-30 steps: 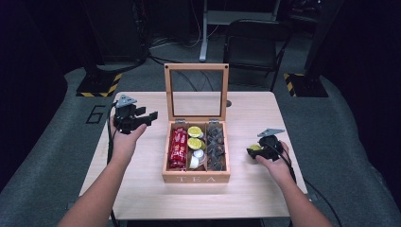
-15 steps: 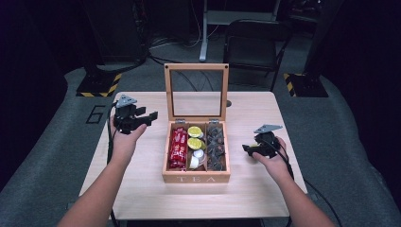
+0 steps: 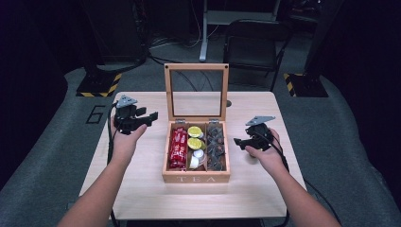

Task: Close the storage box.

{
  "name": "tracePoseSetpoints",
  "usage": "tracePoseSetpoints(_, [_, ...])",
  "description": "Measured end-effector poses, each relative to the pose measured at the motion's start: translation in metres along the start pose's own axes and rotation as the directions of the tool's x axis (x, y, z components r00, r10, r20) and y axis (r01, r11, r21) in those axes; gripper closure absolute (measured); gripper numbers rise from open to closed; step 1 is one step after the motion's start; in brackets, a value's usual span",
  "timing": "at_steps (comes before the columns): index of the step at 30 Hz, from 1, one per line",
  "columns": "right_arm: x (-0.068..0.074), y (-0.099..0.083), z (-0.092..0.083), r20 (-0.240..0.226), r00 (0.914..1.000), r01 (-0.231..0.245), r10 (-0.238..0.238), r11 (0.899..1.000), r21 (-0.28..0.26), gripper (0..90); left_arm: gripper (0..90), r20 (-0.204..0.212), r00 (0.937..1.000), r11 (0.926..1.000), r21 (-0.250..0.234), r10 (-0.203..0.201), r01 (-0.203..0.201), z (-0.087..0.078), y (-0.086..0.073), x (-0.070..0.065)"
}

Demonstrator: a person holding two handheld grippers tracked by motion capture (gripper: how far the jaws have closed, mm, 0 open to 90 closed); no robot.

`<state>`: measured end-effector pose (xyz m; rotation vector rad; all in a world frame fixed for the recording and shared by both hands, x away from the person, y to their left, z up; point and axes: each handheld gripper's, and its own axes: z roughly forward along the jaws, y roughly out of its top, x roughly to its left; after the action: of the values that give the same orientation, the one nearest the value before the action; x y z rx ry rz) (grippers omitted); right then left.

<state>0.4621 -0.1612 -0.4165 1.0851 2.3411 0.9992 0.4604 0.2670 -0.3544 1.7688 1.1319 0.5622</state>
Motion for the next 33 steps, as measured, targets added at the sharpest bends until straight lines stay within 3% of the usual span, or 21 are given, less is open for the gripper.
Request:
tracePoseSetpoints(6, [0.003,0.016,-0.005,-0.016,0.9994,0.031,-0.032,0.999,-0.02,33.1,42.6,0.005,1.0,1.0,-0.001,-0.006,0.006,0.002,0.001,0.0])
tracePoseSetpoints(15, [0.01,0.045,-0.009,-0.033,0.9993,0.017,-0.018,0.999,-0.027,32.2,42.6,0.004,1.0,1.0,-0.007,-0.006,0.006,-0.001,0.005,0.0])
tracePoseSetpoints(18, [0.011,0.056,-0.009,-0.028,0.998,0.056,-0.057,0.997,-0.045,32.1,42.7,0.003,1.0,0.9999,-0.012,-0.009,0.009,-0.001,0.005,0.0])
tracePoseSetpoints(19, [0.013,0.058,-0.008,-0.03,0.9984,0.046,-0.047,0.998,-0.047,32.1,42.6,0.004,1.0,0.9999,-0.011,-0.008,0.008,-0.001,0.005,0.0])
tracePoseSetpoints(25, [0.012,0.071,-0.001,-0.038,0.9979,0.05,-0.052,0.998,-0.048,31.5,42.6,0.008,0.9999,1.0,-0.002,-0.007,0.007,0.0,0.005,0.001])
tracePoseSetpoints(29, [0.01,0.075,0.004,-0.041,0.9989,0.022,-0.024,0.999,-0.032,31.6,42.6,0.011,0.9999,1.0,-0.002,-0.008,0.008,0.001,0.005,0.001])
tracePoseSetpoints(33, [0.006,0.08,0.011,-0.036,0.9982,0.047,-0.048,0.998,-0.035,32.5,42.6,0.01,0.9999,0.9999,-0.002,-0.012,0.012,0.001,0.005,0.002])
